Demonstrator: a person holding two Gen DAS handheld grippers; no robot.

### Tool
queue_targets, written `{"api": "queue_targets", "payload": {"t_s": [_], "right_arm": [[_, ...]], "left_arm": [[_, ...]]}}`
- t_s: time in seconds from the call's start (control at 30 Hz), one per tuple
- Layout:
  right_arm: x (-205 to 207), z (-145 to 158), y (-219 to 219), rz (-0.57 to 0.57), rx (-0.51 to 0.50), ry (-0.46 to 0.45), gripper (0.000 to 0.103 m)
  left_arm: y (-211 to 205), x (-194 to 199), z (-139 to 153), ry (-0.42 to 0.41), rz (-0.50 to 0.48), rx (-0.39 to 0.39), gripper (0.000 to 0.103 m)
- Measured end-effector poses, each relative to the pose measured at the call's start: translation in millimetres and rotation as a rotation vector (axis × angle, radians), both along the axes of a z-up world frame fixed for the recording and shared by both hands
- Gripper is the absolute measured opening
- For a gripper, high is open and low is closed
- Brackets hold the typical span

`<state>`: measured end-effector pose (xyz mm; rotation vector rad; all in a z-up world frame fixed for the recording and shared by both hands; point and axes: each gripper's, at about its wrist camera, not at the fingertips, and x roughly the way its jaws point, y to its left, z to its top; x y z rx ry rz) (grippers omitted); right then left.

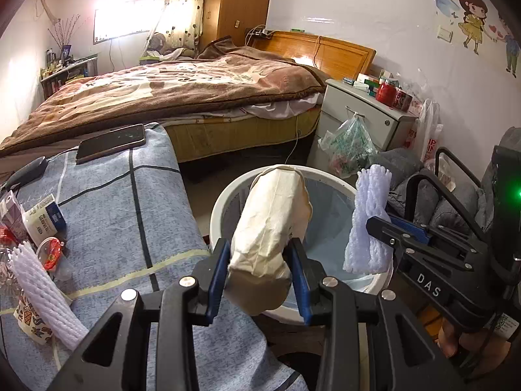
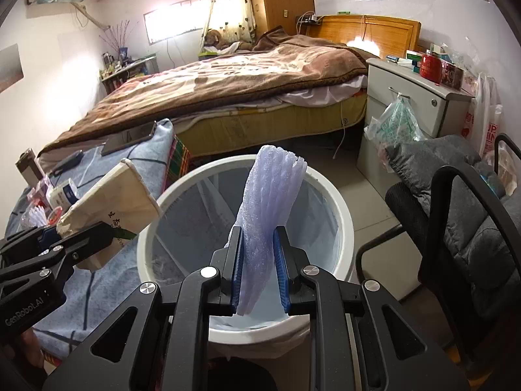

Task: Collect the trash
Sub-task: 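Carry both held items over the trash bin and open both tools, then move both open tools back toward the trash on the table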

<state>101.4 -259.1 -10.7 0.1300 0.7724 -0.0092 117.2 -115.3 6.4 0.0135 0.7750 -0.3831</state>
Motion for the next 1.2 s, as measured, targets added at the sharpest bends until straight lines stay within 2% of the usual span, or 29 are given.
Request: {"api": "queue_targets", "payload": {"t_s": [0.23,0.3,0.4,0.47,0.53,0.8,1.2], "right_arm": [[6.0,-9.2,-3.1,-0.013,-0.042,0.053,0.025],[6.4,-12.2,-4.6,-0.014,-0.044,0.066,0.030],[6.0,-13.5,-5.5,-0.016,-0.042,0.071,0.039],[4.4,-12.5,-5.3,-0.018,-0.038,0.071,0.049],[3.0,-10.3,-4.7,-0.017,-0.031,0.063,0.053],[-1.7,1.1,3.3,-0.021,-0.034,0.020,0.053],[-8.3,15.8,27.9,0.018,-0.029,-0.036,0.053]], "left_arm": [[-7.2,2.4,-3.8,0.001,0.004,0.021,0.043],[-7.6,4.2,-5.0,0.010,0.007,0.022,0.044],[-6.0,3.8,-5.2,0.007,0.007,0.019,0.057],[-4.5,2.2,-3.9,0.002,0.006,0.011,0.058],[-2.8,2.6,-2.8,-0.001,0.007,0.011,0.061],[14.5,-4.2,5.9,-0.019,0.033,-0.018,0.064],[50.6,-22.9,20.3,-0.077,0.094,-0.018,0.065]]}}
